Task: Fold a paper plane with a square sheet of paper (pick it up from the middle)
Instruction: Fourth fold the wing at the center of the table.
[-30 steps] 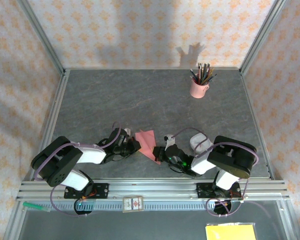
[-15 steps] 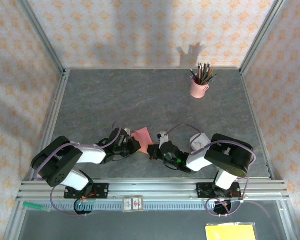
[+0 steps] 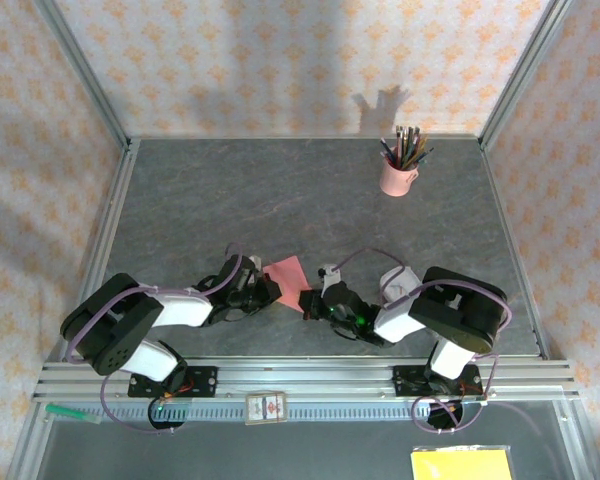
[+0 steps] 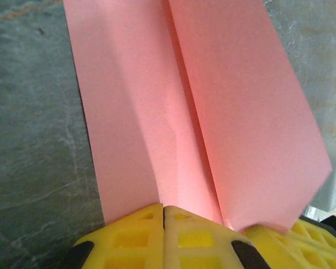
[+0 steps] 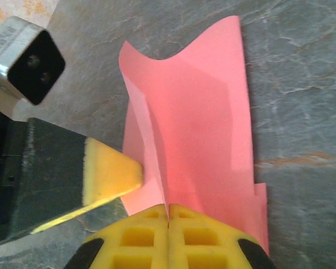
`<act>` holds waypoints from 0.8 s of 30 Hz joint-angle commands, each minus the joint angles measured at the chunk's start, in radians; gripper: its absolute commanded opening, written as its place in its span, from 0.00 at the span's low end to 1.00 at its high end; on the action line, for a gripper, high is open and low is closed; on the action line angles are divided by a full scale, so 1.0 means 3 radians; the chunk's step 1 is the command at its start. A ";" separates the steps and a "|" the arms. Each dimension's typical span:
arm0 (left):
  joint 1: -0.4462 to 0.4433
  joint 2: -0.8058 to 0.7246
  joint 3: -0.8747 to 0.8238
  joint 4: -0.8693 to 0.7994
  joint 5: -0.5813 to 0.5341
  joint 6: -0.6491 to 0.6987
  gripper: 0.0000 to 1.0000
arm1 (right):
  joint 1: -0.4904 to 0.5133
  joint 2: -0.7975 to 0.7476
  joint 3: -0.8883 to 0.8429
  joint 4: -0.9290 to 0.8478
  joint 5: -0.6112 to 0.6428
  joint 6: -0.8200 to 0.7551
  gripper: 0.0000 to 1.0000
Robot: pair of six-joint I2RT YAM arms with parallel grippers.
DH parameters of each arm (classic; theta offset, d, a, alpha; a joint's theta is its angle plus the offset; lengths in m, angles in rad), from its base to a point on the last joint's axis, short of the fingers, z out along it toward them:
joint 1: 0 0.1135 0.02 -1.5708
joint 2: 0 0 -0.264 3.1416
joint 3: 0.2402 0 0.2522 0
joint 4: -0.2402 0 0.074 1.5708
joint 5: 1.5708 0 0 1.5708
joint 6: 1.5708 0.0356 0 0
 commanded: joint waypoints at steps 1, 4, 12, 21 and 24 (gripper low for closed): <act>-0.0010 -0.0047 0.0021 -0.0395 -0.0207 0.0104 0.01 | -0.0089 -0.0044 -0.0101 0.0204 -0.0103 0.0086 0.02; -0.0009 -0.0072 0.0047 -0.0430 -0.0219 0.0118 0.01 | -0.0128 -0.0025 -0.0143 0.0282 -0.0178 0.0117 0.02; -0.0008 -0.0086 0.0108 -0.0463 -0.0191 0.0134 0.04 | -0.0141 0.0008 -0.0177 0.0382 -0.0247 0.0157 0.01; -0.0008 -0.0174 0.0220 -0.0504 -0.0148 0.0169 0.11 | -0.0144 0.0050 -0.0039 0.0094 -0.0287 -0.0110 0.01; 0.0003 -0.0281 0.0247 -0.0555 -0.0168 0.0195 0.15 | -0.0146 0.0007 -0.0027 -0.0033 -0.0247 -0.0291 0.00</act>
